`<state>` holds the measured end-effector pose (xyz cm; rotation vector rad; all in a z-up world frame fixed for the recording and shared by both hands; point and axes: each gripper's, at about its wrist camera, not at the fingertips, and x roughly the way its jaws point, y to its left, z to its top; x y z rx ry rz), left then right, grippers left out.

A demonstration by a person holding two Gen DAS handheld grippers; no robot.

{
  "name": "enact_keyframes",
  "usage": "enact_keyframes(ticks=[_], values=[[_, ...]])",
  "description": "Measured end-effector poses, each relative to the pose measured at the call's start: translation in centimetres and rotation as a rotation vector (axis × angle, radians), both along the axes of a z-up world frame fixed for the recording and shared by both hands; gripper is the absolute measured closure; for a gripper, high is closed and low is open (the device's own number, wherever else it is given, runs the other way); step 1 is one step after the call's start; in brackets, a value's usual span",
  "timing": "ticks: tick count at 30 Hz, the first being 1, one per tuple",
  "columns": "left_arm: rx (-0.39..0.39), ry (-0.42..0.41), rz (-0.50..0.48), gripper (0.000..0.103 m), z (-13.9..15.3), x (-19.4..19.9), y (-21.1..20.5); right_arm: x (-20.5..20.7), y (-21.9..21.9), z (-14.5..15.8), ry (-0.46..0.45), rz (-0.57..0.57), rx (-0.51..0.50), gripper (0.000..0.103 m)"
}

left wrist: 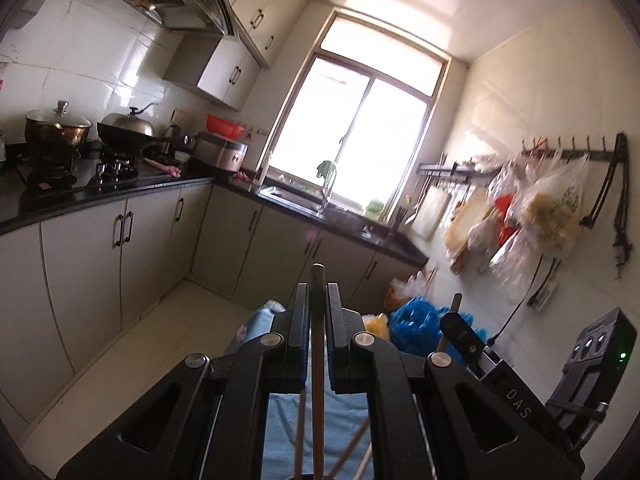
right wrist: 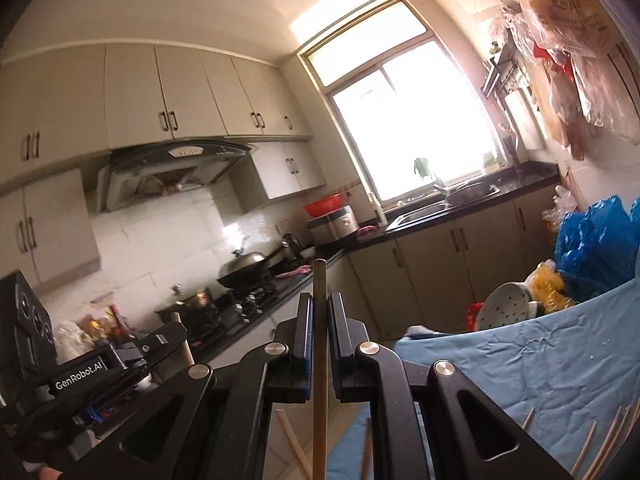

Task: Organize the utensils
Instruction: 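Lower the held chopsticks into the black cup and open both tools, then lower both tools to the towel and close each on a chopstick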

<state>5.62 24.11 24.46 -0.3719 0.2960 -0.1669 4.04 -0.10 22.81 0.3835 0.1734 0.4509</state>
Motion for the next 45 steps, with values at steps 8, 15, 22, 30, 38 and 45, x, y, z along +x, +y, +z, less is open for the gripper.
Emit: enact_keyframes(ticks=[8,15,22,30,38,45], values=[[0.032,0.094,-0.018,0.096,-3.7,1.9,-1.2,1.0,0.4,-3.8,0.060,-0.017,-0.071,0.095],[0.034,0.136,0.004,0.096,-4.9,1.5,-1.2,-0.2,0.4,-5.4,0.095,-0.021,-0.108,0.094],[0.041,0.158,0.035,0.093,-4.7,0.0,-0.5,-1.1,0.4,-5.7,0.119,-0.004,-0.129,0.077],[0.037,0.127,0.071,0.065,-2.9,-4.9,-0.5,-4.4,-2.2,-3.6,0.083,-0.048,-0.143,0.048],[0.044,0.147,-0.032,0.059,-2.4,-9.3,-4.9,-8.5,-10.1,-4.6,0.173,-0.176,-0.123,0.034],[0.110,0.258,-0.153,0.046,-5.2,-10.0,-12.3,-11.9,-19.8,-9.4,0.371,-0.323,-0.196,0.030]])
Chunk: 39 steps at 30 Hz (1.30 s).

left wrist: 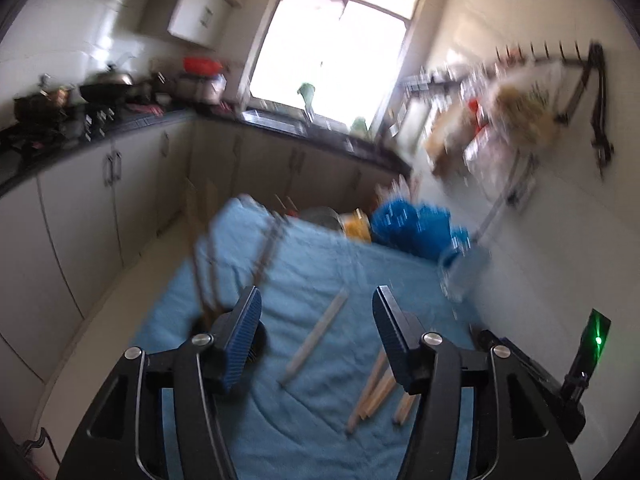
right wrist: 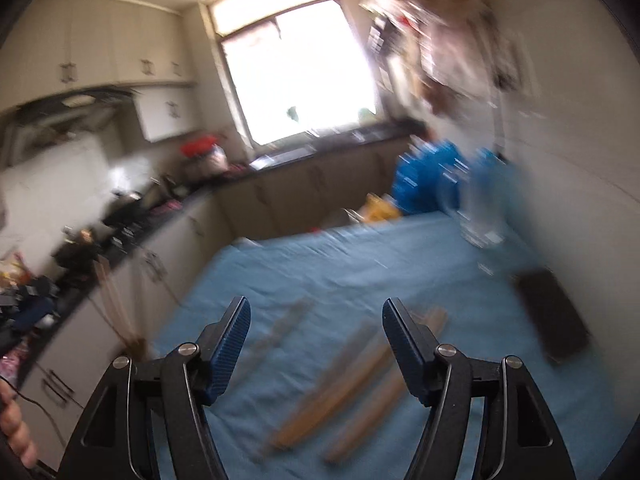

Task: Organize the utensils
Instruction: 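Lower both tools to the towel and close each on a chopstick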

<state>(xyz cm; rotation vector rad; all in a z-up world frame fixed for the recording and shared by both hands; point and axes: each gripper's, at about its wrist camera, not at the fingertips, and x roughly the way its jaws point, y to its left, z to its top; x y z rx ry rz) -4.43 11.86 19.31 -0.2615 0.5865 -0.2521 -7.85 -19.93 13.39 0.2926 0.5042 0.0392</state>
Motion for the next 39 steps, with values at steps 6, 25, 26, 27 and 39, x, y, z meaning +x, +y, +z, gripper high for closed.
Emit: enact_keyframes(ticks=[6,25,26,27,39], values=[[0.074,0.168,-0.138,0.046,-5.1,2.4,-6.4,-0.2,-6.1,-5.0,0.205,-0.010,0.063,0.030],[0.289,0.405,-0.285,0.078,-16.7,11.9,-17.4,7.2,-3.8,-12.5,0.423,0.158,0.012,0.071],[0.305,0.409,-0.288,0.080,-17.2,12.2,-17.7,7.4,-3.7,-12.5,0.423,0.158,-0.003,0.073],[0.317,0.387,-0.286,0.080,-17.1,12.4,-18.0,7.6,-3.5,-12.5,0.422,0.159,-0.027,0.073],[0.253,0.411,-0.320,0.093,-17.4,13.8,-17.6,7.9,-4.7,-12.5,0.444,0.177,-0.047,0.085]])
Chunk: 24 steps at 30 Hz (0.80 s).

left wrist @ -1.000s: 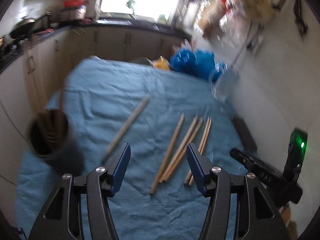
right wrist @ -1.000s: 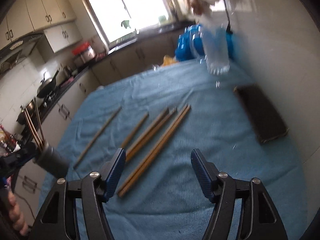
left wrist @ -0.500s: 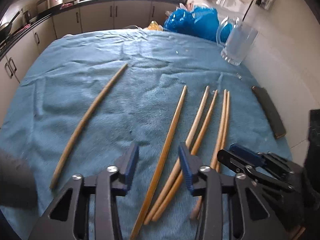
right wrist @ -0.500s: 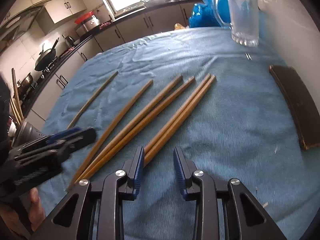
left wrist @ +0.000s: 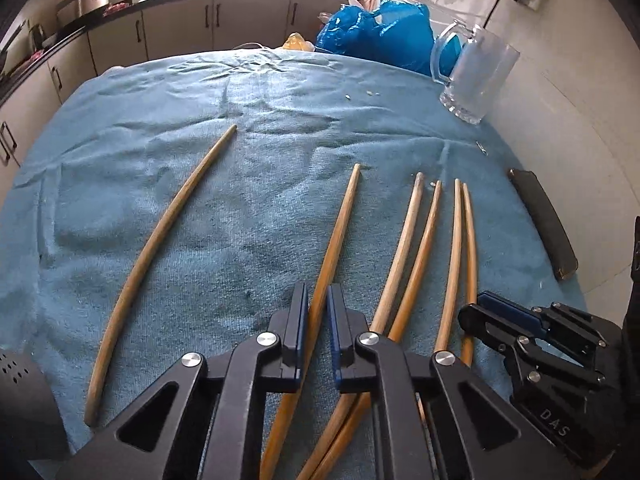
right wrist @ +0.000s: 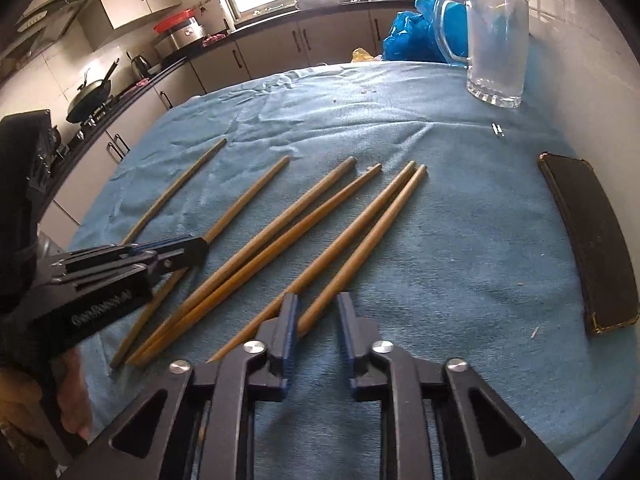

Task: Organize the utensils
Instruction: 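Lower both tools to the towel and close each on a chopstick, then lift the held chopsticks upright and carry them toward the black cup with both tools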

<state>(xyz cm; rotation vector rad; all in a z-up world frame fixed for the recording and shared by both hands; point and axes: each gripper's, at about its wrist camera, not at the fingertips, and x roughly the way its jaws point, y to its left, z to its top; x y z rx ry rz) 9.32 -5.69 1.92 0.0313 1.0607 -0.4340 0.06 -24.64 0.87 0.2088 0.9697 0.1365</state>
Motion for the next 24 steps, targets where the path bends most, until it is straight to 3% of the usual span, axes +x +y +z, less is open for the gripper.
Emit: enact_keyframes(ticks=[6,12,20,24], values=[[0.035,-0.006,0.022,0.094,0.1,-0.9,0.1,1.2,1.4,0.3,0.035,0.007,-0.117,0.085],[-0.023,0.097,0.072,0.095,0.1,-2.9,2.7,1.0,1.2,0.4,0.084,0.004,-0.130,0.089],[-0.061,0.176,0.124,0.096,0.3,-10.7,8.4,-6.3,0.0,0.5,0.130,0.033,-0.112,0.092],[-0.083,0.205,0.105,0.096,0.4,-13.8,9.7,-10.3,0.1,0.7,0.171,0.082,-0.113,0.086]])
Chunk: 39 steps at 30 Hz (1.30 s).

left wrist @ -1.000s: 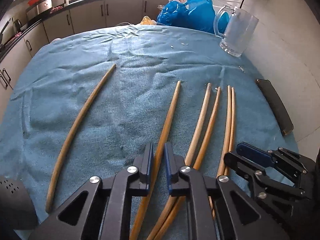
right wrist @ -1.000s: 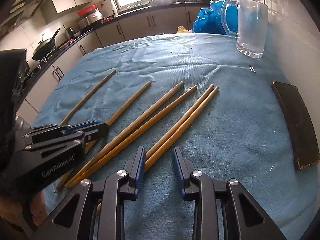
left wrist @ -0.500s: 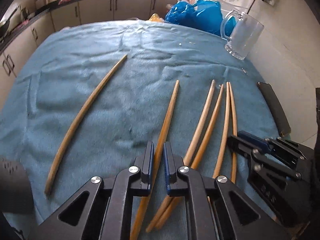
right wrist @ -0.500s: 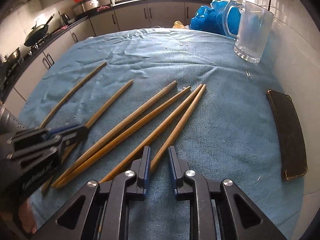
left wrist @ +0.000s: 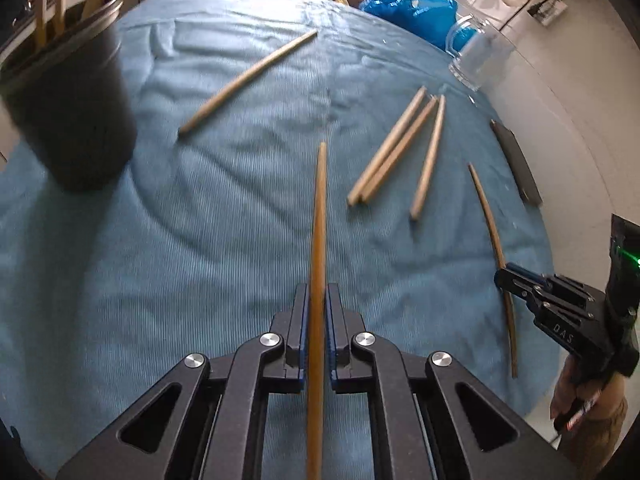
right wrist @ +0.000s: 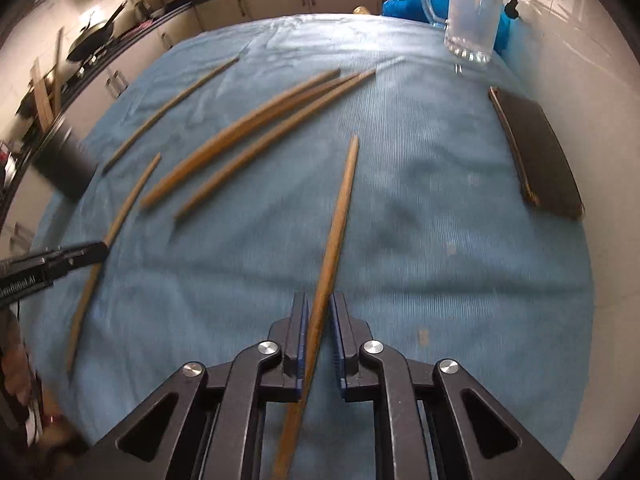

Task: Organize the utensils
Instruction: 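Lift the held chopsticks upright and carry them toward the black cup with both tools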

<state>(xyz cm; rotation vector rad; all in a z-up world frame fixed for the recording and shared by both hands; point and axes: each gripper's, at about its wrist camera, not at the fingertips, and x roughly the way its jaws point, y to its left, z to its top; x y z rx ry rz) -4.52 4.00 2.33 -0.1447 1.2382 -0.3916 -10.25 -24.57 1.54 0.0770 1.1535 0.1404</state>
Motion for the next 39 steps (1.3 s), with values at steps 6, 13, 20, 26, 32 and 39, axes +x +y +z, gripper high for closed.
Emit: enact_keyframes(ticks=[6,13,20,26,32,39], values=[[0.004,-0.039,0.016,0.096,1.2,1.0,-0.1,0.6,-0.9,0.2,0.026,-0.027,-0.029,0.055],[0.064,-0.025,-0.022,0.096,0.3,5.2,-2.7,5.0,-0.2,-0.1,0.052,-0.026,-0.079,0.055],[0.063,0.003,-0.008,0.096,0.0,8.0,-3.4,9.0,0.2,-0.2,0.108,0.003,-0.102,0.065],[0.049,-0.008,-0.037,0.096,-0.1,8.7,-3.4,11.2,0.7,0.0,0.133,0.010,-0.112,0.076],[0.064,-0.057,-0.070,0.098,-0.1,7.8,-3.3,10.6,1.3,0.2,0.081,0.017,-0.091,0.097],[-0.009,-0.201,-0.016,0.098,3.3,4.2,-0.4,5.9,0.7,2.3,-0.086,-0.022,0.048,0.097]])
